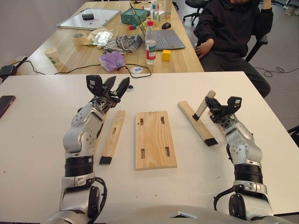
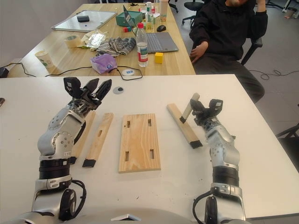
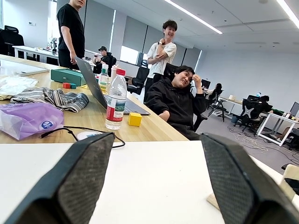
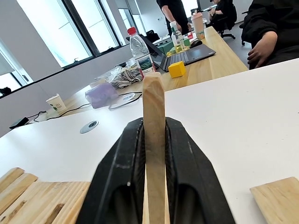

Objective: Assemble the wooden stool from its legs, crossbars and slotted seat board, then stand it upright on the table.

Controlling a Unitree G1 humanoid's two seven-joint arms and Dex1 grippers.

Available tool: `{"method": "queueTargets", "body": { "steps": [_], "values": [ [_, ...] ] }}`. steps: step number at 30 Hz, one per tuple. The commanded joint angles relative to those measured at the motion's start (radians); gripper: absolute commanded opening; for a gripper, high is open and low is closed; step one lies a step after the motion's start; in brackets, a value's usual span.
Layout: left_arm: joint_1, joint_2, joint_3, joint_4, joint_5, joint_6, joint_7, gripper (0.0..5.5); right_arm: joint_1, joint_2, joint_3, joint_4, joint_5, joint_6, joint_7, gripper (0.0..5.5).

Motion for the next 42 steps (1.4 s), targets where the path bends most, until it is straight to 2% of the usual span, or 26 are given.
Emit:
{"method": "queueTargets", "body": {
  "steps": [1,7,11,24,29,42],
  "values": [
    [-0.003,0.004,-0.003,-0.009,0.009,-0.003,0.004,3.36,0.015,-0.003,0.024,-0.004,-0.024,-0.012,0.0,0.4],
    [0.004,0.002,0.0,-0.017,0.008,-0.001,0.007,3.36,0.125,-0.003,0.098,-0.033,-0.12,-0.16,0.03,0.4],
    [0.003,0.002,0.0,-0.017,0.009,0.0,0.008,3.36,0.183,0.014,0.122,-0.034,-0.111,-0.156,0.022,0.4],
    [0.016,0.0,0.006,-0.032,0.007,0.003,0.022,3.36,0.104,-0.014,0.043,-0.27,0.097,0.103,-0.056,0.4],
    [0.02,0.0,0.006,-0.036,0.004,0.006,0.027,3.36,0.098,-0.016,0.046,-0.307,0.104,0.146,-0.063,0.4],
    [0.017,0.01,-0.004,-0.03,0.004,0.013,0.008,3.36,0.188,0.004,0.041,-0.154,0.02,0.011,-0.025,0.4]
  ]
}}
